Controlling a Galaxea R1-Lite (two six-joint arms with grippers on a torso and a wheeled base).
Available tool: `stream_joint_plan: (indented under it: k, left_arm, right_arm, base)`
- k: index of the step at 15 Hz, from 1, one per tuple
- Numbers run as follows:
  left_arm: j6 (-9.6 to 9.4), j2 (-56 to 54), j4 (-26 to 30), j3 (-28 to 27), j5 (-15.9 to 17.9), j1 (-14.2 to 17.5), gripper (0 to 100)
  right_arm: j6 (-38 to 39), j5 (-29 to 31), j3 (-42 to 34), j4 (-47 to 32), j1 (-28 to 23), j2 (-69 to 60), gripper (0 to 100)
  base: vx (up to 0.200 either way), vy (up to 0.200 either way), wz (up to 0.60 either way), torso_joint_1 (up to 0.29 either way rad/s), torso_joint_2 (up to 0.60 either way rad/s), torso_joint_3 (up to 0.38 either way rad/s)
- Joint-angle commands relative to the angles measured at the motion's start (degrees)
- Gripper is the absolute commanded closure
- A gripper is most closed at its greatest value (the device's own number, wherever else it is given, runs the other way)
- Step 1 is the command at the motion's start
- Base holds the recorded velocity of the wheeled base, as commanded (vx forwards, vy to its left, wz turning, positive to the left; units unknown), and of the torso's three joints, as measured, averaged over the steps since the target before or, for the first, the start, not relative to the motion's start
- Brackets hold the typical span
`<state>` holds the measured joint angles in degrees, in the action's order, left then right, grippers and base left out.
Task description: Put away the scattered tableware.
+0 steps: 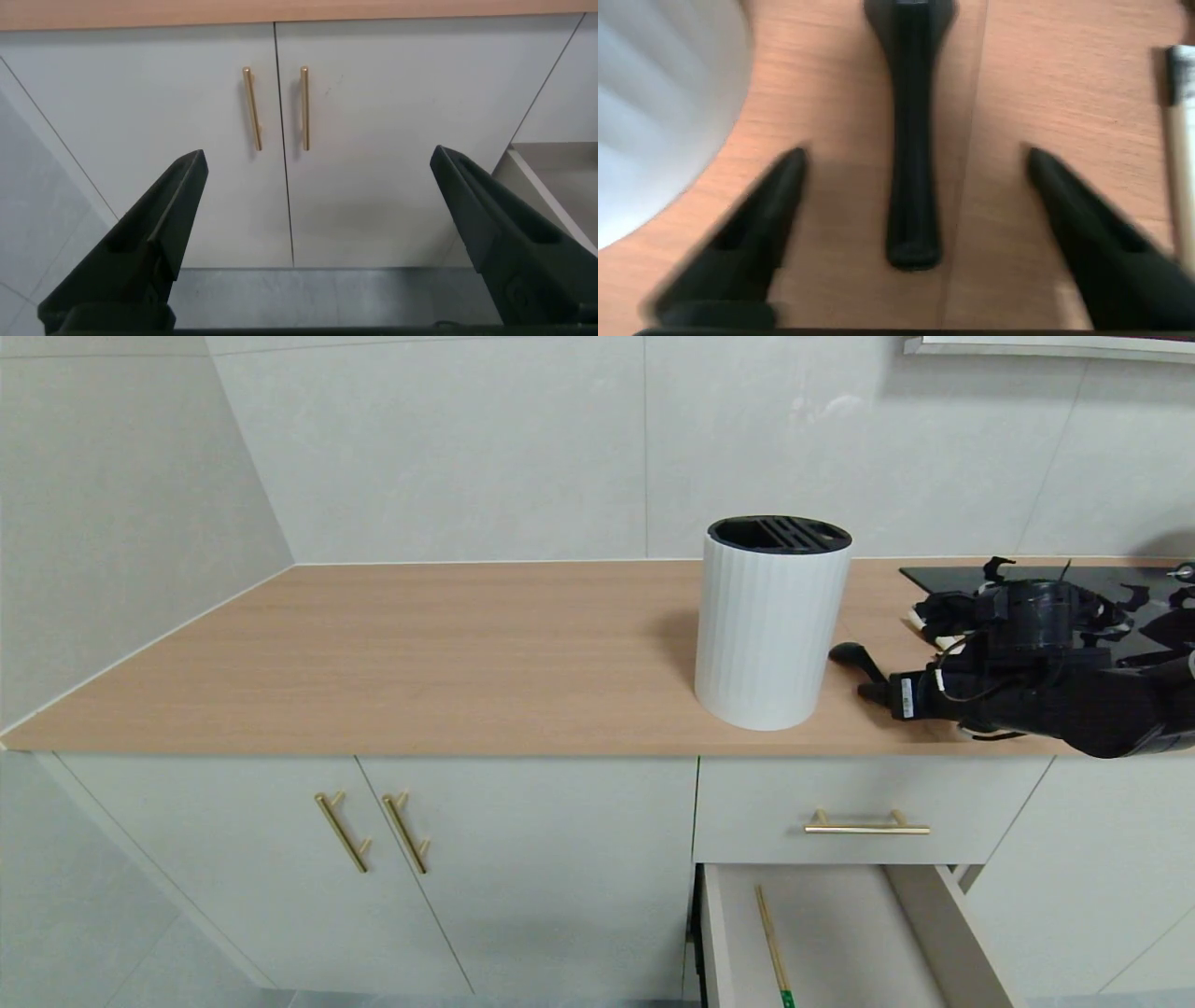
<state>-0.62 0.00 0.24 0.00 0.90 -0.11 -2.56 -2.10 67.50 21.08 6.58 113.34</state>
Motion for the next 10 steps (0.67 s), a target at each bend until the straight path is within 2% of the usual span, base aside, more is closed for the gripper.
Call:
stream_joint_plan:
  k: [1, 7, 10]
  left_arm:
    - [0.01, 0.0, -0.07, 0.0, 0.06, 0.02, 0]
    - [0.01, 0.0, -0.07, 0.0, 0.06, -0.07, 0]
    - [0.01, 0.0, 0.02, 0.0, 0.06, 0.02, 0]
  right_arm:
    - [0.1, -0.1, -0.26, 0.1, 0.18, 0.48, 100]
    - [0.54, 0.08, -0.61, 0.28, 0.27, 0.13, 100]
    - [4.49, 1.66, -0.7, -0.16, 0.27, -2.59, 100]
  base:
    - [0.0, 0.0, 0.0, 0.0, 0.0, 0.0]
    - [0.0, 0.0, 0.0, 0.0, 0.0, 0.0]
    - [0.0, 0.0, 0.0, 0.0, 0.0, 0.0]
